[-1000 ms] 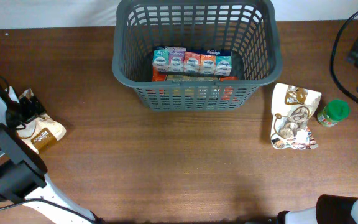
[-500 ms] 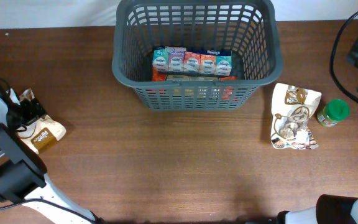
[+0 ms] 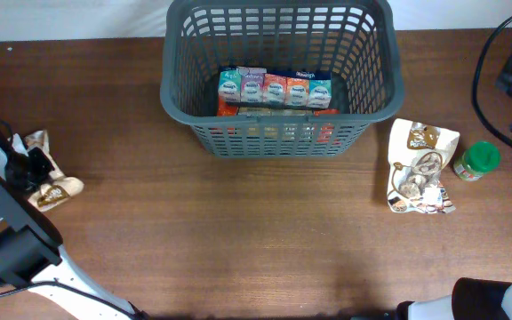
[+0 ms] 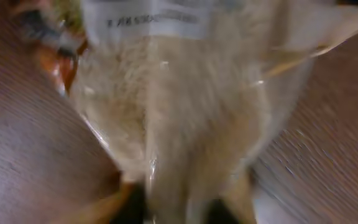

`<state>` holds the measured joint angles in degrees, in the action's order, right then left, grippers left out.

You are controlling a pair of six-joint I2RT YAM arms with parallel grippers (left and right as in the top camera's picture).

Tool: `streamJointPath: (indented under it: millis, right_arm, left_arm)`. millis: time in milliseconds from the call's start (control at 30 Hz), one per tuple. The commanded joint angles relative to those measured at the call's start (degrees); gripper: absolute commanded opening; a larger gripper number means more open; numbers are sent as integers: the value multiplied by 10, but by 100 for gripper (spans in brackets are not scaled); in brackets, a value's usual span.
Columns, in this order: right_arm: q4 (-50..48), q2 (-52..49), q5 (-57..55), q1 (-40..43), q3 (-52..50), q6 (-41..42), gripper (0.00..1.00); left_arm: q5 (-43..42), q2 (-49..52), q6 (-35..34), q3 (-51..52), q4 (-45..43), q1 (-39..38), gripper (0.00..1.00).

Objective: Pack container
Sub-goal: 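Move the left gripper to the rice bag and grasp it, then lift the rice bag over the basket and drop it inside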

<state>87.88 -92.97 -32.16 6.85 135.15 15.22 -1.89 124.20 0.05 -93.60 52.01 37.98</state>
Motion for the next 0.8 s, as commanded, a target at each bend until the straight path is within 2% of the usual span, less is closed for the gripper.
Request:
streamJointPath:
  millis: [0, 267, 400, 433, 767]
  right_arm:
    - [-1, 0, -15, -3, 1, 7, 99]
    - [-2, 0, -15, -3, 1, 7, 99]
    - [-1, 0, -15, -3, 1, 7, 99]
    - [-1, 0, -15, -3, 1, 7, 99]
    - [-2, 0, -15, -3, 1, 7, 99]
  left_arm:
    - [-34, 17, 5, -31, 36, 0, 2]
    - [-36, 17, 38, -259, 202, -39, 2]
    - [-63, 17, 72, -416, 276, -80, 2]
    - [-64, 17, 80, -489, 295, -102, 2]
    - [-89, 8, 228, -790, 340, -251, 2]
